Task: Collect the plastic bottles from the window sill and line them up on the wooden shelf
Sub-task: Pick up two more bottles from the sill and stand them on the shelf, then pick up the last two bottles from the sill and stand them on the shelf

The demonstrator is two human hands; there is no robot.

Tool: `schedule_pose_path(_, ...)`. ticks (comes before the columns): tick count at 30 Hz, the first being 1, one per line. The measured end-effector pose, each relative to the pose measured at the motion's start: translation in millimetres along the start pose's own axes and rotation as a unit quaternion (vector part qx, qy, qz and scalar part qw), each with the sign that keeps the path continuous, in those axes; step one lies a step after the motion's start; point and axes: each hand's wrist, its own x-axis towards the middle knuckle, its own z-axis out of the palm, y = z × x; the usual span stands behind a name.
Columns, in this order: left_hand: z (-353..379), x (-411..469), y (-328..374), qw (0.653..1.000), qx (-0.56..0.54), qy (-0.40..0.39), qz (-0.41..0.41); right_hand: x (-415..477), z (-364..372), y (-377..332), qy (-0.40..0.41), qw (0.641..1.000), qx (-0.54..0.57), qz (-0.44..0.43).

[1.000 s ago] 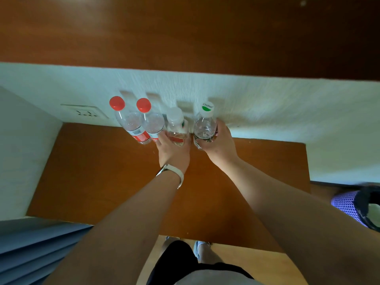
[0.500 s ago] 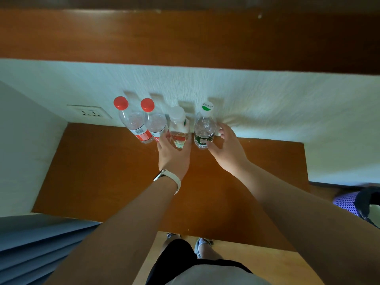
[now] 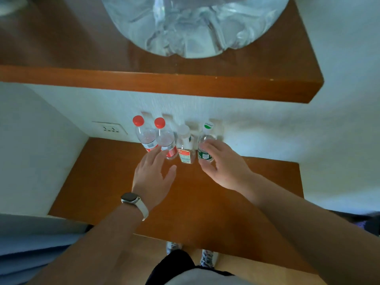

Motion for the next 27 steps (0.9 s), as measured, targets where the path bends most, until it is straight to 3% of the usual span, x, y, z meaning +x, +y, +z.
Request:
schedule_pose_path(6, -30.2, -13.8, -6.6, 0.998, 0.062, -0.005, 0.006, 9.7, -16.2, -27.6, -0.046, 0.996, -0.065, -0.046)
schedule_pose_path(15, -79.6, -45.2, -43.7, 0.992, 0.120, -0.012, -0.039, 24.4, -23.0, -91.6, -0.082, 0.986, -0.074, -0.125)
schedule_pose_path(27, -159.2, -170.9, -149.9, 0.984, 0.117, 0.044, -0.128, 22.0, 28.8, -267.5, -0.125, 0.945, -0.102, -0.285)
